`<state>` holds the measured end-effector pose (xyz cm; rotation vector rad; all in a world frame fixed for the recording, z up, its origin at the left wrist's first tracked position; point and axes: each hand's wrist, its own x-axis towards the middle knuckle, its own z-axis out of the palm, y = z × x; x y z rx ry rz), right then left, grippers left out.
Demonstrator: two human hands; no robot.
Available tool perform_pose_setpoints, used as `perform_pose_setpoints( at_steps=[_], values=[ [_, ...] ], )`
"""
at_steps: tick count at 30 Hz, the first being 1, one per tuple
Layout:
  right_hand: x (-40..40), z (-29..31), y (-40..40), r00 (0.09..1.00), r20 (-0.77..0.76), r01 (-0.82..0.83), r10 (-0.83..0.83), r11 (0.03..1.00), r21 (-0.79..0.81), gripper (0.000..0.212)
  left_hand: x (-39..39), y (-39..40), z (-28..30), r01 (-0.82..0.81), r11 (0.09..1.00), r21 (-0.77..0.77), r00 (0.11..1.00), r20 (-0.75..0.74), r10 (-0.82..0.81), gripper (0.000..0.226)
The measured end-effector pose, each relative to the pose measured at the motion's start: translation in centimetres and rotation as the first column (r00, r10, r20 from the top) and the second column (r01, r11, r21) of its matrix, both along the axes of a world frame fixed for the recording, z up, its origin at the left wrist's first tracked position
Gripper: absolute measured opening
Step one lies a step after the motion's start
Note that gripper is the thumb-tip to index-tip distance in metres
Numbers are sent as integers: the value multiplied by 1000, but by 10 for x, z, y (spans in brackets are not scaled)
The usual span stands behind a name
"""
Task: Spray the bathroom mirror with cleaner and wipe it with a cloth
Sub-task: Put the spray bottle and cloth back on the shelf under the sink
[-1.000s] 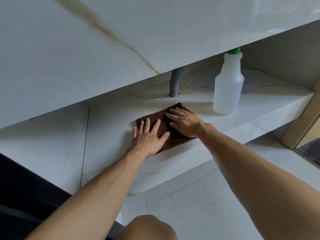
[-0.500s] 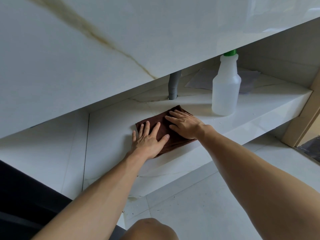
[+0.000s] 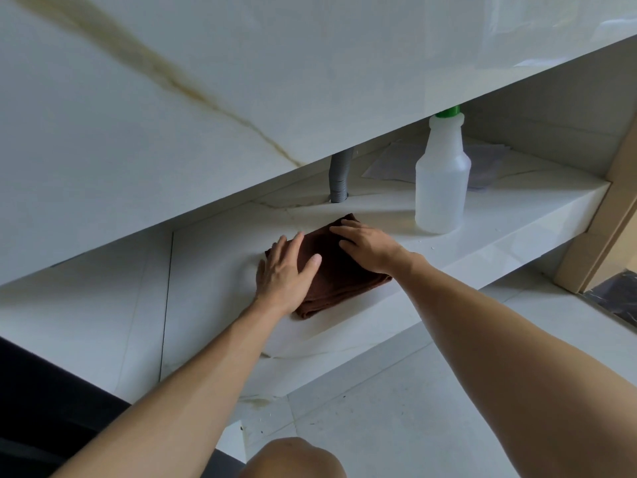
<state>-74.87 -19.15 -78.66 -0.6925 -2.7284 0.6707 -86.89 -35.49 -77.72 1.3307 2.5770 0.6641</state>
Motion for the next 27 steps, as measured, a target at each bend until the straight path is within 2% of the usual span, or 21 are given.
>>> perform_pose_setpoints(
  at_steps=[2, 4, 5, 7, 9, 11, 14, 16, 19, 21, 24, 27],
  values=[
    [6, 7, 1, 997, -69, 47, -46, 999, 6, 45, 0, -6, 9, -25, 995, 102, 994, -105, 35, 47],
    [12, 14, 4, 994, -86, 73, -68, 996, 56, 39, -1, -14, 19, -77, 995, 62, 978, -191, 87, 29],
    [15, 18, 5, 995, -85, 63, -57, 995, 71, 35, 0, -17, 23, -75, 997, 23, 984, -163, 78, 25],
    [23, 27, 7, 998, -59, -9, 13, 997, 75, 27, 2, -24, 29, 24, 996, -81, 995, -93, -31, 28],
    [32, 32, 7, 995, 6, -100, 99, 993, 70, 26, 7, -29, 32, 118, 978, -174, 983, -119, -139, 35],
    [40, 36, 5, 984, 92, -157, 152, 987, 45, 29, 9, -31, 33, 141, 973, -185, 974, -149, -169, 40],
    [47, 33, 1, 971, 173, -174, 165, 984, 32, 36, 8, -33, 32, 155, 967, -201, 978, -106, -179, 41],
    [49, 35, 3, 979, 157, -143, 133, 989, 50, 32, 5, -34, 33, 114, 978, -176, 991, -43, -124, 40],
    [47, 39, 11, 988, 143, 35, -56, 989, 143, 18, 3, -32, 33, -148, 984, -101, 987, 44, 153, 33],
    [42, 37, 14, 954, 256, 106, -158, 973, 205, 29, 2, -28, 30, -278, 945, -170, 955, 55, 291, 35],
    [36, 30, 13, 919, 335, 157, -207, 973, 171, 45, 4, -25, 26, -355, 914, -197, 919, 108, 380, 41],
    [30, 32, 9, 909, 343, 215, -236, 972, 99, 41, 5, -23, 26, -373, 904, -210, 912, 96, 399, 47]
  ],
)
